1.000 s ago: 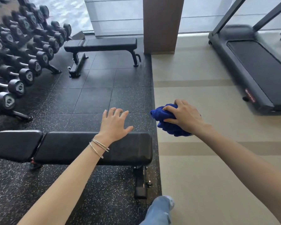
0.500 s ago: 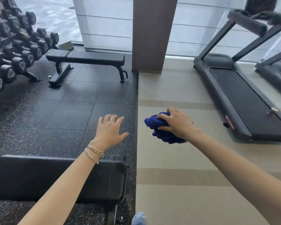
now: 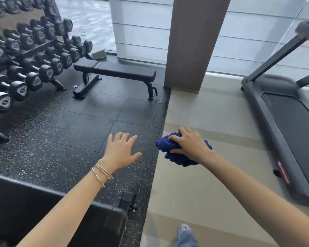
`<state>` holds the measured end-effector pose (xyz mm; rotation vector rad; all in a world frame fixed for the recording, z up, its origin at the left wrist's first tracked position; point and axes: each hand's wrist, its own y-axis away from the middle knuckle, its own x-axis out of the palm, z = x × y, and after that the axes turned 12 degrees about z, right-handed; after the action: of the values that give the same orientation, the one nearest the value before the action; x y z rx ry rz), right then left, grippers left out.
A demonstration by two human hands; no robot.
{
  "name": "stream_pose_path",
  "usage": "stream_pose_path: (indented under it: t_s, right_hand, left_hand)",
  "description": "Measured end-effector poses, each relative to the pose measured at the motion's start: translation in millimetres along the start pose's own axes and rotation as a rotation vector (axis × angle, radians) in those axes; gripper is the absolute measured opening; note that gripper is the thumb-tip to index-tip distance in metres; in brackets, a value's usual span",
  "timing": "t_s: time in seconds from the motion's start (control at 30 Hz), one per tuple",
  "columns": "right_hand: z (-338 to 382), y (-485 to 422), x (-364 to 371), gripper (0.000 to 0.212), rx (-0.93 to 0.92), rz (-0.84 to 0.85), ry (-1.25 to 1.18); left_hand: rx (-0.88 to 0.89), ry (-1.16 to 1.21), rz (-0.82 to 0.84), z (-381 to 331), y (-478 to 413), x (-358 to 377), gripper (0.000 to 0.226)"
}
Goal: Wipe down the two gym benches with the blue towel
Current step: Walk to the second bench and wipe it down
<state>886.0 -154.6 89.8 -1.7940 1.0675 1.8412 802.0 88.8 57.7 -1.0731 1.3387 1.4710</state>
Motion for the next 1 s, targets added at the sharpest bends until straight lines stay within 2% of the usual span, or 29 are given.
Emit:
stream_pose_path:
  t_s: [0.27,0.43,0.7,1.0]
  right_hand:
    - [-133.3,-76.6,-13.9,0.033,-0.117,0.023,0.062]
    - [-181.3,-131.1,-23.6,0.032,-0.187,0.008,0.115]
    - [-214.4,-238.6,-24.4,0.032,-0.268,0.03,0.121]
    - [-248.7,-407.2,-75.9,0.034,-0.23,0.014,0.111]
  left_hand:
    - [-0.12,0.071,0.043,-63.0,-105.5,-40.2,0.071]
    - [-0.166,0.08,0.054,-76.9,-160.0,-60.0,0.071]
    - [-0.213,0.075,0.067,-46.4,-255.9,-73.8,0.07]
    - [-0.19,0.069,0.071,48.5,-408.8,-110.4,0.071]
